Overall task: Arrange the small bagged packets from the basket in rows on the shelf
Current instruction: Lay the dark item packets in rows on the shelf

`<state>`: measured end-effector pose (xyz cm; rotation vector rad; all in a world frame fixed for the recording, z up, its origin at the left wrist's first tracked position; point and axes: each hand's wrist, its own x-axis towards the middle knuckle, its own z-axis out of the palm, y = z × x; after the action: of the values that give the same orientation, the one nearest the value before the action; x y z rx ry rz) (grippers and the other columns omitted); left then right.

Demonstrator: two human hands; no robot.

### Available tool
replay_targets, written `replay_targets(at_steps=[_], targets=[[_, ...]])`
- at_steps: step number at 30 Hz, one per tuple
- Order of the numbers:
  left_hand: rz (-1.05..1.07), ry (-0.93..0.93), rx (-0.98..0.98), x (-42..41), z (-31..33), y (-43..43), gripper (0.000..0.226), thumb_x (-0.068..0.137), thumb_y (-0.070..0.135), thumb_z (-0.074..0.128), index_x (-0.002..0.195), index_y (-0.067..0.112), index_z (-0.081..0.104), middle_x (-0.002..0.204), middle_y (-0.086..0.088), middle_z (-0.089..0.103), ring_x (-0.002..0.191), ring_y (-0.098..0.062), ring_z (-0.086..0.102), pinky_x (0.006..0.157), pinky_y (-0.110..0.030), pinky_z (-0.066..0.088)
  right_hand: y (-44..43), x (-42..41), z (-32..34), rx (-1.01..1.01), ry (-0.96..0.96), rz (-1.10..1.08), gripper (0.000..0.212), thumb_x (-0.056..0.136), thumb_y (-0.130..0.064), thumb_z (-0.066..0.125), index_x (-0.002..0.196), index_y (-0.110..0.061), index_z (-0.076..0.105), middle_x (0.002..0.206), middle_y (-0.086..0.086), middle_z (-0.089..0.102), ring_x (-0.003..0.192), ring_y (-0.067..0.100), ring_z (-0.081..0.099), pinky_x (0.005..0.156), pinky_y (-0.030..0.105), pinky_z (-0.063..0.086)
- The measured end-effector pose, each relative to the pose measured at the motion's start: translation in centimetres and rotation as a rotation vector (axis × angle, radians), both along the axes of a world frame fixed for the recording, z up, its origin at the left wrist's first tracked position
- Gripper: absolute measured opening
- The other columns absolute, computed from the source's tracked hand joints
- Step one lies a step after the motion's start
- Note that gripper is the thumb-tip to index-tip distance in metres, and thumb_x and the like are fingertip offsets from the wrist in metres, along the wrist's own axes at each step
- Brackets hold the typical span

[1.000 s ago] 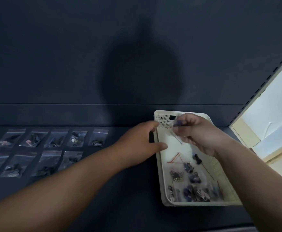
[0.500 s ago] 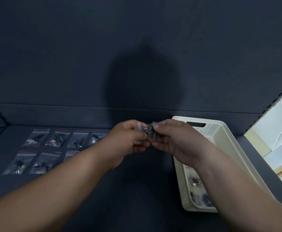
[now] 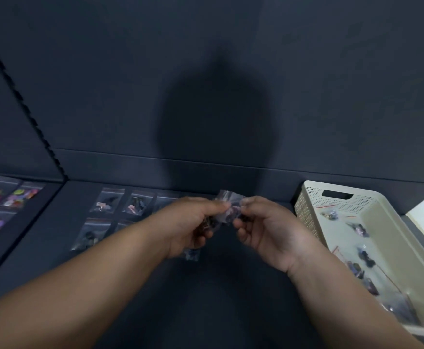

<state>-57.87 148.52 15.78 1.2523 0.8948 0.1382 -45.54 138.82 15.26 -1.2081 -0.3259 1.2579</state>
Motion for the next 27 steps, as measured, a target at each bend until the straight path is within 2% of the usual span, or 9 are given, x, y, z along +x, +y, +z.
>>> replay_targets(at_steps=[2,6,8,11,14,17,19,22,27], targets=[[0.021,-0.001,0.021,-0.2,-0.1,0.3,0.008,0.085,0.023,0.066,0.078,0.019,0.063,0.059,0.003,0.052,0.049,-0.009,0.043,0.046,-0.020,0.030,0.2,-0.4,-0.1,-0.015,-0.022,0.027,0.018,0.090,0.000,0.047,0.081,-0.013,0.055,0.060,0.003,0.062,0.048,0.010,0.058,0.041,0.018,0.045],[0.082,0.017,0.067,-0.6,-0.2,1.0,0.024,0.085,0.013,0.064,0.065,0.019,0.053,0.059,0.002,0.051,0.048,-0.008,0.042,0.041,-0.016,0.029,0.6,-0.8,-0.6,-0.090,-0.146,0.055,0.014,0.091,-0.005,0.055,0.081,-0.015,0.055,0.063,0.001,0.062,0.050,0.011,0.058,0.043,0.019,0.045],[0.094,0.039,0.075,-0.8,-0.2,1.3,0.024,0.087,0.012,0.061,0.066,0.019,0.053,0.060,0.002,0.053,0.048,-0.008,0.044,0.042,-0.016,0.029,0.8,-0.9,-1.0,-0.142,-0.264,0.045,0.009,0.088,-0.005,0.059,0.086,-0.013,0.058,0.067,0.001,0.062,0.054,0.012,0.059,0.048,0.021,0.047],[0.084,0.051,0.048,-0.9,-0.4,1.5,0.018,0.089,0.012,0.058,0.073,0.019,0.056,0.064,0.000,0.056,0.045,-0.008,0.045,0.040,-0.015,0.030,1.2,-0.9,-1.1,-0.167,-0.360,0.017,0.015,0.088,0.003,0.056,0.092,-0.010,0.061,0.070,0.005,0.064,0.054,0.011,0.060,0.052,0.022,0.050],[0.056,0.060,-0.060,-1.1,-0.6,1.4,0.010,0.091,0.017,0.056,0.082,0.018,0.060,0.066,0.001,0.063,0.043,-0.005,0.044,0.040,-0.014,0.030,1.7,-1.0,-1.0,-0.167,-0.498,-0.004,0.017,0.084,0.005,0.058,0.086,-0.012,0.060,0.071,0.008,0.062,0.056,0.014,0.057,0.054,0.025,0.046],[0.017,0.066,-0.175,-1.3,-0.7,1.2,0.007,0.090,0.022,0.059,0.085,0.019,0.062,0.072,0.003,0.067,0.048,-0.004,0.042,0.043,-0.014,0.029,2.1,-1.0,-0.7,-0.147,-0.646,-0.041,0.014,0.081,0.001,0.060,0.078,-0.013,0.057,0.063,0.004,0.058,0.054,0.014,0.050,0.051,0.026,0.039],[0.010,0.044,-0.224,-1.3,-0.9,1.1,0.004,0.087,0.021,0.062,0.083,0.020,0.061,0.076,0.002,0.066,0.050,-0.005,0.042,0.043,-0.013,0.030,2.2,-1.1,-0.5,-0.136,-0.659,-0.033,0.012,0.083,-0.002,0.060,0.078,-0.012,0.056,0.059,0.004,0.057,0.052,0.013,0.049,0.050,0.026,0.038],[0.048,0.018,-0.231,-1.0,-1.1,1.3,0.007,0.085,0.016,0.064,0.081,0.020,0.060,0.072,0.002,0.057,0.048,-0.005,0.042,0.041,-0.013,0.029,2.2,-1.1,-0.5,-0.160,-0.623,0.038,0.010,0.084,-0.003,0.059,0.082,-0.012,0.055,0.068,0.012,0.064,0.056,0.016,0.054,0.053,0.027,0.040],[0.028,0.038,-0.042,-0.5,-1.2,1.7,0.017,0.083,0.005,0.061,0.082,0.020,0.055,0.067,0.000,0.053,0.045,-0.006,0.040,0.041,-0.015,0.027,2.1,-0.2,-0.9,-0.230,-0.464,0.100,0.012,0.085,-0.020,0.066,0.078,-0.017,0.056,0.073,0.006,0.063,0.062,0.015,0.055,0.056,0.027,0.042]])
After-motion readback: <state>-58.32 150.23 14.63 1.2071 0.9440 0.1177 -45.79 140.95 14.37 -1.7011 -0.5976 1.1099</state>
